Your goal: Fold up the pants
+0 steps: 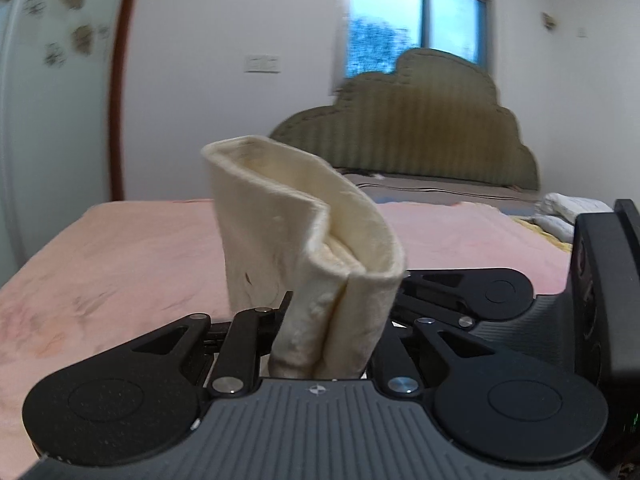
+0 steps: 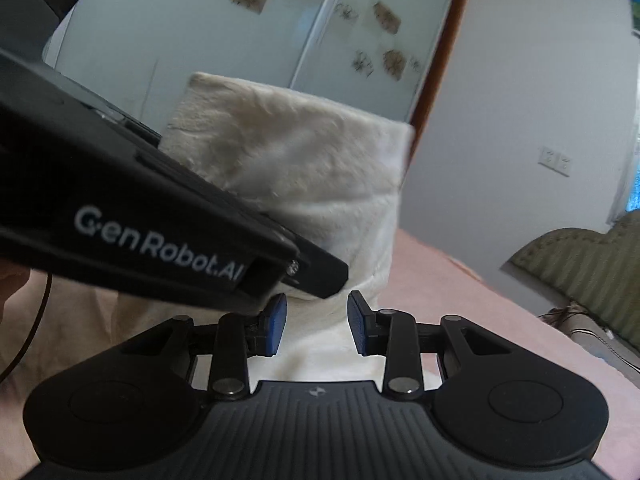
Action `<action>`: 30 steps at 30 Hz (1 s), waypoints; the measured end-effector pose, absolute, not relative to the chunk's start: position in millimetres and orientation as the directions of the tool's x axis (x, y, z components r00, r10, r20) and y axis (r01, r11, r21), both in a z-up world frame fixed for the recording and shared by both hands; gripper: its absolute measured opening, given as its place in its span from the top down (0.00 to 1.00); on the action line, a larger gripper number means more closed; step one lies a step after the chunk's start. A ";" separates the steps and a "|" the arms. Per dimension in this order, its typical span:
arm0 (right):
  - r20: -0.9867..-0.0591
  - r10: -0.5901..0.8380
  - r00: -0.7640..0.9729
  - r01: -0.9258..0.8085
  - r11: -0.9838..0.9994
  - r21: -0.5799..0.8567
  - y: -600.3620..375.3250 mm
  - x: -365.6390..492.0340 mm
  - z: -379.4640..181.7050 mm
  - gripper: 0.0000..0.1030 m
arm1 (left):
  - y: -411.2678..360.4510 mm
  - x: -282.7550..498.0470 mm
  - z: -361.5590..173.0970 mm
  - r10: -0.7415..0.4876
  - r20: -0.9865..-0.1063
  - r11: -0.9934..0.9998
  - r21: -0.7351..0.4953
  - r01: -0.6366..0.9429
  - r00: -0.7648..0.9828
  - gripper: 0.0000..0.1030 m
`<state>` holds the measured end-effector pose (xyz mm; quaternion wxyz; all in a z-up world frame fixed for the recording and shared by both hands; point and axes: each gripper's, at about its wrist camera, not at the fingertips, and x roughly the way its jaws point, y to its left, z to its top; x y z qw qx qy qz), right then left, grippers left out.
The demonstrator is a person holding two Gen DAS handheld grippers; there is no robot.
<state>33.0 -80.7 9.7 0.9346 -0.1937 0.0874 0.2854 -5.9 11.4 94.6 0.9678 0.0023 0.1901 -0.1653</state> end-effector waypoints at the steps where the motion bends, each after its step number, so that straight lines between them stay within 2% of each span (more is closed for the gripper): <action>1: -0.267 0.500 0.823 -0.564 0.772 -0.292 -91.2 33.9 10.4 0.68 | 2.4 -6.4 94.3 -0.336 -0.366 0.939 -0.054 0.341 0.868 0.84; 6: -0.240 0.476 0.846 -0.527 0.815 -0.242 -133.0 27.3 12.7 0.67 | -48.5 -7.0 89.4 -0.409 -0.356 0.902 -0.018 0.431 0.840 0.82; 12: -0.262 0.421 0.868 -0.469 0.869 -0.156 -195.1 16.0 11.4 0.67 | -106.6 -0.4 76.3 -0.485 -0.380 0.858 -0.031 0.513 0.788 0.79; 23: -0.311 0.341 0.887 -0.402 0.901 -0.160 -269.9 30.1 4.3 0.67 | -186.5 18.2 51.4 -0.564 -0.403 0.804 -0.070 0.590 0.721 0.77; 30: -0.367 0.304 0.879 -0.379 0.913 -0.150 -288.6 36.7 -9.3 0.67 | -210.0 32.2 32.7 -0.577 -0.446 0.794 -0.114 0.597 0.684 0.75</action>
